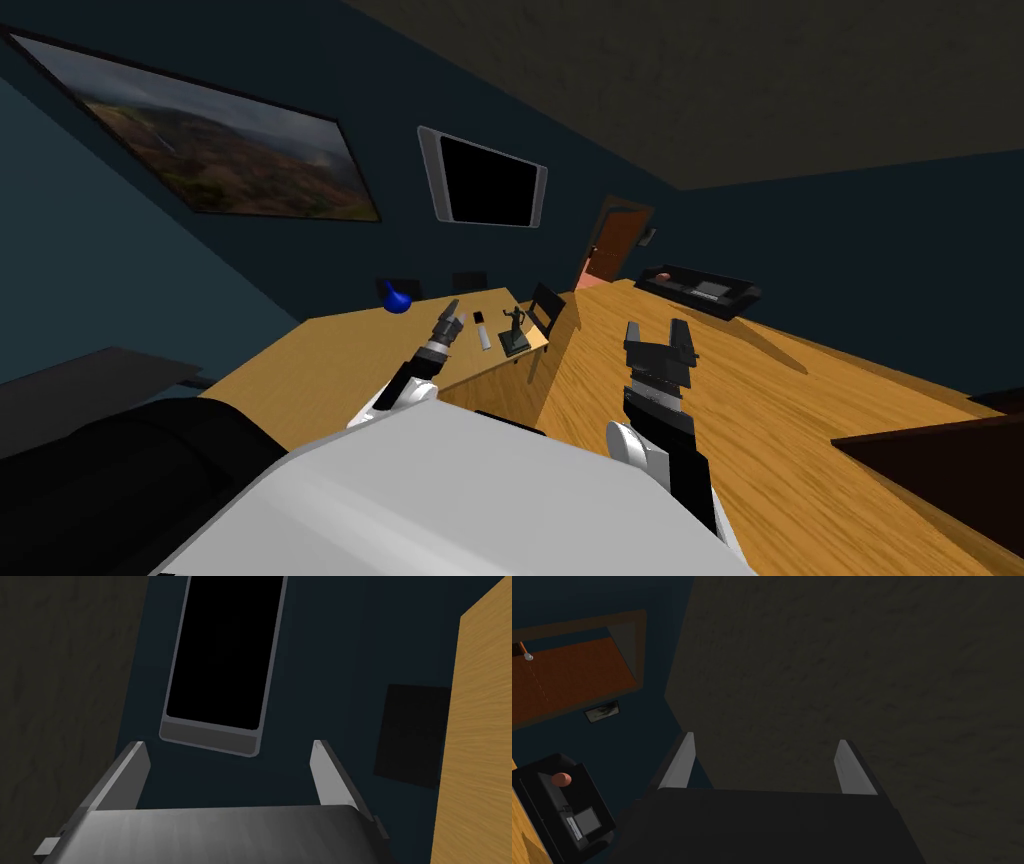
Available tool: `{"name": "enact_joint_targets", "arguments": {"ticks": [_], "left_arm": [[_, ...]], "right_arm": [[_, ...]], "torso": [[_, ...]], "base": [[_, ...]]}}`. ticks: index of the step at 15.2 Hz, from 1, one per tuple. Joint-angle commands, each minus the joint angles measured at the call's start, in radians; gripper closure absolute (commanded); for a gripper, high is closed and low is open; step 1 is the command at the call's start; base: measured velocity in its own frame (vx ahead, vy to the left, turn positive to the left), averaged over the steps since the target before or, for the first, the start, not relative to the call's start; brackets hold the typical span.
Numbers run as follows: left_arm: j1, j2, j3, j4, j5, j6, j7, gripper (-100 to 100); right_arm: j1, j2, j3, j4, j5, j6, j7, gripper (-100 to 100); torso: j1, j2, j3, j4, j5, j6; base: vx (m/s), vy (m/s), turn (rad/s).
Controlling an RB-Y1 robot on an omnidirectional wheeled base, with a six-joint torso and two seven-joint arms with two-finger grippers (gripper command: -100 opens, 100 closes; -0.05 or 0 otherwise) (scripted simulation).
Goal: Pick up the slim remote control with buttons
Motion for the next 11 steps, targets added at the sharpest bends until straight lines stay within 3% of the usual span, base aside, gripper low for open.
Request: {"name": "enact_joint_targets", "arguments": {"ticks": [1, 2, 3, 6, 9, 10, 11], "left_arm": [[0.010, 0.050, -0.005, 0.033, 0.050, 0.035, -0.024, -100], [0.010, 0.052, -0.005, 0.033, 0.055, 0.035, -0.024, -100], [0.012, 0.085, -0.012, 0.063, 0.087, 0.062, -0.045, -100], [0.014, 0.119, -0.020, 0.095, 0.136, 0.090, -0.066, -100], [0.018, 0.186, -0.037, 0.162, 0.207, 0.150, -0.111, -100], [0.018, 0.188, -0.037, 0.162, 0.223, 0.150, -0.111, -100], [0.020, 0.222, -0.045, 0.190, 0.249, 0.182, -0.135, -100]], "right_arm": [[0.000, 0.000, 0.000, 0.000, 0.000, 0.000, 0.000, 0], [0.000, 0.000, 0.000, 0.000, 0.000, 0.000, 0.000, 0], [0.000, 0.000, 0.000, 0.000, 0.000, 0.000, 0.000, 0], [0.000, 0.000, 0.000, 0.000, 0.000, 0.000, 0.000, 0], [0.000, 0.000, 0.000, 0.000, 0.000, 0.000, 0.000, 0], [0.000, 0.000, 0.000, 0.000, 0.000, 0.000, 0.000, 0], [0.000, 0.000, 0.000, 0.000, 0.000, 0.000, 0.000, 0]], "torso": [[0.000, 0.000, 0.000, 0.000, 0.000, 0.000], [0.000, 0.000, 0.000, 0.000, 0.000, 0.000], [0.000, 0.000, 0.000, 0.000, 0.000, 0.000], [0.000, 0.000, 0.000, 0.000, 0.000, 0.000], [0.000, 0.000, 0.000, 0.000, 0.000, 0.000], [0.000, 0.000, 0.000, 0.000, 0.000, 0.000], [0.000, 0.000, 0.000, 0.000, 0.000, 0.000]], "base": [[0.013, -0.012, -0.283], [0.013, -0.007, -0.231], [0.017, -0.009, -0.281], [0.016, -0.007, -0.228], [0.017, -0.007, -0.291], [0.018, -0.003, -0.240], [0.019, -0.004, -0.274]]}}
